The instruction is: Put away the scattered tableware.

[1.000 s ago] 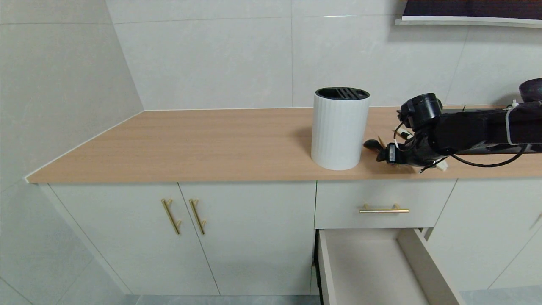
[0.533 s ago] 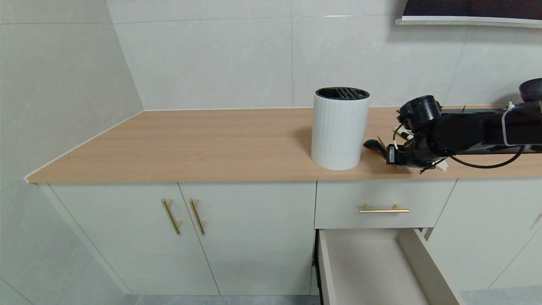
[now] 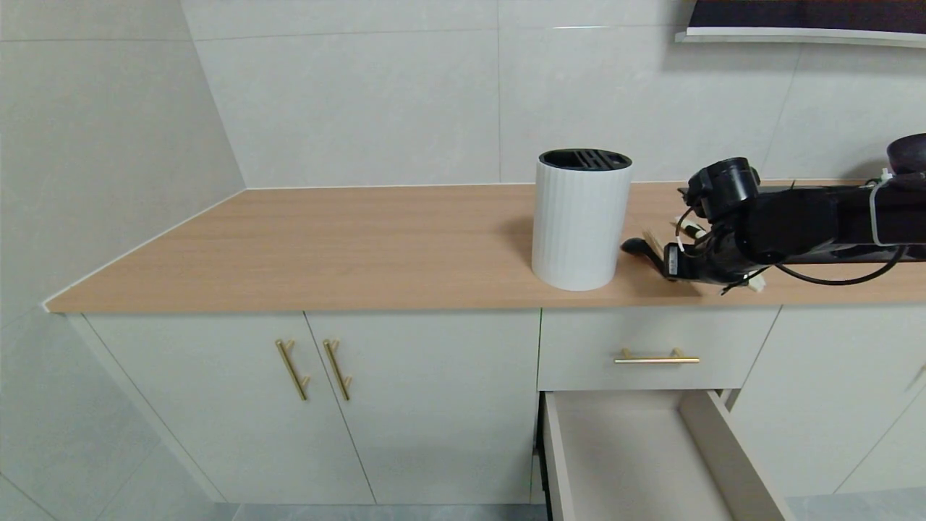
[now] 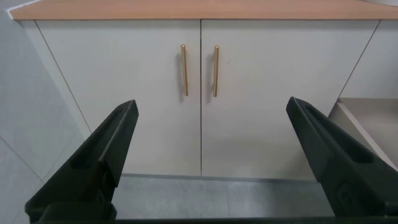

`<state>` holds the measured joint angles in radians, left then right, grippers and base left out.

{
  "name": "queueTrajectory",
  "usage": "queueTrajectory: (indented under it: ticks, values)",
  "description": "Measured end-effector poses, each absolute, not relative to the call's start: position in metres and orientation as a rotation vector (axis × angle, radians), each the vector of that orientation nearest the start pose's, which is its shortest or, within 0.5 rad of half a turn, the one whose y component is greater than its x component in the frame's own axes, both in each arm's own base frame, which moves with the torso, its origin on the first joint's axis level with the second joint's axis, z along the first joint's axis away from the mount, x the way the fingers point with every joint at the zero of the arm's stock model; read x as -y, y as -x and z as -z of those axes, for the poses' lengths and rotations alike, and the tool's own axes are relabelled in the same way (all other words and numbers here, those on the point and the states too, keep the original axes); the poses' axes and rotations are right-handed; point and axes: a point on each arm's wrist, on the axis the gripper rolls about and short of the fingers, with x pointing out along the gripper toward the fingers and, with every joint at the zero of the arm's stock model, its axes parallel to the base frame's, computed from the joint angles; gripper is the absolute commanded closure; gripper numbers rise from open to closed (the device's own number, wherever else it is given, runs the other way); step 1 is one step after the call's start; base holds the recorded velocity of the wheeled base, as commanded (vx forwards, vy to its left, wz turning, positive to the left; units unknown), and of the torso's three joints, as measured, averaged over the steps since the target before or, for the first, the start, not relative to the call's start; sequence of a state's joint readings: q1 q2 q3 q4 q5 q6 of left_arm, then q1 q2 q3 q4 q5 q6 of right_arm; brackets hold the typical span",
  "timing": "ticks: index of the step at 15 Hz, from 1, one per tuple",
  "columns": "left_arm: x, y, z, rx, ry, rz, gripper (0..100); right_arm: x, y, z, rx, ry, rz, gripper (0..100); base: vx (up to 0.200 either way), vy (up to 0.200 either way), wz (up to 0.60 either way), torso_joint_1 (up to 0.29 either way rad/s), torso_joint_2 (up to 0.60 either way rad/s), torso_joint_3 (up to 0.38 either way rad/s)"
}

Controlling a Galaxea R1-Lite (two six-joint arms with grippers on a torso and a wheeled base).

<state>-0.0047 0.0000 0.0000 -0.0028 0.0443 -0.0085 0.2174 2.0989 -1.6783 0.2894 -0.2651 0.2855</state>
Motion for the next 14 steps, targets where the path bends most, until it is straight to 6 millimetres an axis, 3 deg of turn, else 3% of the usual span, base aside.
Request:
queueTrajectory:
  ticks: [2, 4, 7, 11, 14]
  values:
    - [-0.001, 0.023, -0.076, 0.002, 0.008, -0.04, 0, -0.08, -0.399, -0.197, -0.677, -0.109, 0.141, 100, 0.0, 0.0, 0.0, 0.0, 0.0, 0.0]
    - [-0.001, 0.023, -0.076, 0.003, 0.009, -0.04, 0, -0.075, -0.372, -0.213, -0.676, -0.12, 0.109, 100, 0.0, 0.0, 0.0, 0.0, 0.0, 0.0]
    - [-0.001, 0.023, -0.076, 0.003, 0.009, -0.04, 0, -0.064, -0.31, -0.234, -0.69, -0.119, -0.031, 100, 0.0, 0.0, 0.0, 0.0, 0.0, 0.0]
    - [-0.001, 0.023, -0.076, 0.003, 0.009, -0.04, 0, -0.048, -0.221, -0.231, -0.767, -0.08, -0.152, 100, 0.0, 0.0, 0.0, 0.0, 0.0, 0.0]
    - [-0.001, 0.023, -0.076, 0.003, 0.008, -0.04, 0, -0.043, -0.178, -0.232, -0.854, -0.064, -0.313, 100, 0.0, 0.0, 0.0, 0.0, 0.0, 0.0]
